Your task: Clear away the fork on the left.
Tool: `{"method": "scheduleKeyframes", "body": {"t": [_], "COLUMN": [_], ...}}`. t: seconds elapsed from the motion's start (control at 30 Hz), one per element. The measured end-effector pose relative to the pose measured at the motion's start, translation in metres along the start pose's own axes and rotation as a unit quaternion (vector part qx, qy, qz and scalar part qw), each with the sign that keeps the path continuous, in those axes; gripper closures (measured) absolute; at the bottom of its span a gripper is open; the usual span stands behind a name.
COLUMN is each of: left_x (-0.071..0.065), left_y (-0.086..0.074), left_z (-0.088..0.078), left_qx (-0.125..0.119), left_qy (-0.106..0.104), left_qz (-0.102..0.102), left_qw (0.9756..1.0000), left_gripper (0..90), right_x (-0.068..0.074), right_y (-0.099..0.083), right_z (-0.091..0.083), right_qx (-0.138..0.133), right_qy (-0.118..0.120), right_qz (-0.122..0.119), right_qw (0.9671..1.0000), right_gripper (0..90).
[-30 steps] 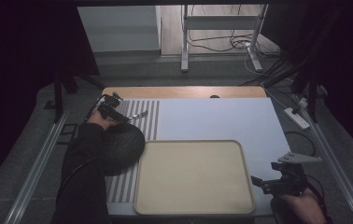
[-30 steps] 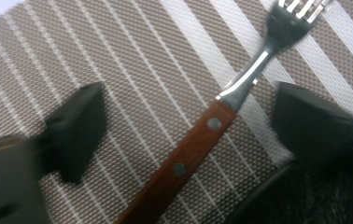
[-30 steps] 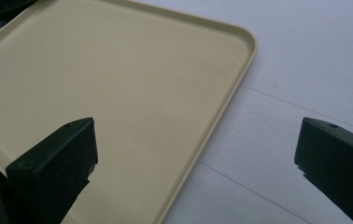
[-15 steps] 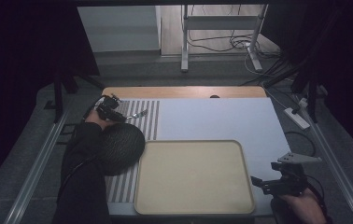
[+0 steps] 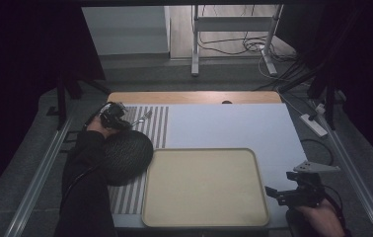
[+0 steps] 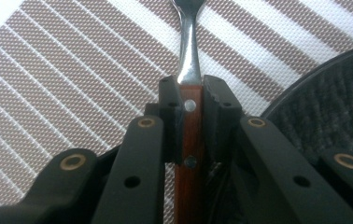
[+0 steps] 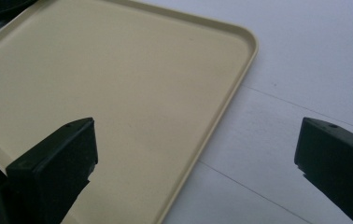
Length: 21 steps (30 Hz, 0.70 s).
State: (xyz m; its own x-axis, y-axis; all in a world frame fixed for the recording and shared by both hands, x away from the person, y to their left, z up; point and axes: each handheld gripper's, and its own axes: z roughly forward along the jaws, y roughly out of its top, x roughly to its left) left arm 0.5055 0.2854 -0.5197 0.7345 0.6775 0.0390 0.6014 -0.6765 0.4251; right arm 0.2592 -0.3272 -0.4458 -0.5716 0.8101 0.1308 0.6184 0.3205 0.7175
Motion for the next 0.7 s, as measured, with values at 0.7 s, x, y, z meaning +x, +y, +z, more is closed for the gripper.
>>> {"method": "scheduleKeyframes", "body": {"t": [0.7], "left_x": [-0.009], "left_y": [-0.018], "left_z": [-0.043], "left_qx": [-0.040], "left_qy": [0.022], "left_qz": [-0.043], "left_qw": [0.9981], "left_gripper": [78.6], "right_x": [0.001], "right_y": [0.000], "right_z": [0.001], "right_qx": [0.003], "right_qy": [-0.001], "right_qz": [-0.002], "right_qw": [1.0000], "right_gripper": [0.0]}}
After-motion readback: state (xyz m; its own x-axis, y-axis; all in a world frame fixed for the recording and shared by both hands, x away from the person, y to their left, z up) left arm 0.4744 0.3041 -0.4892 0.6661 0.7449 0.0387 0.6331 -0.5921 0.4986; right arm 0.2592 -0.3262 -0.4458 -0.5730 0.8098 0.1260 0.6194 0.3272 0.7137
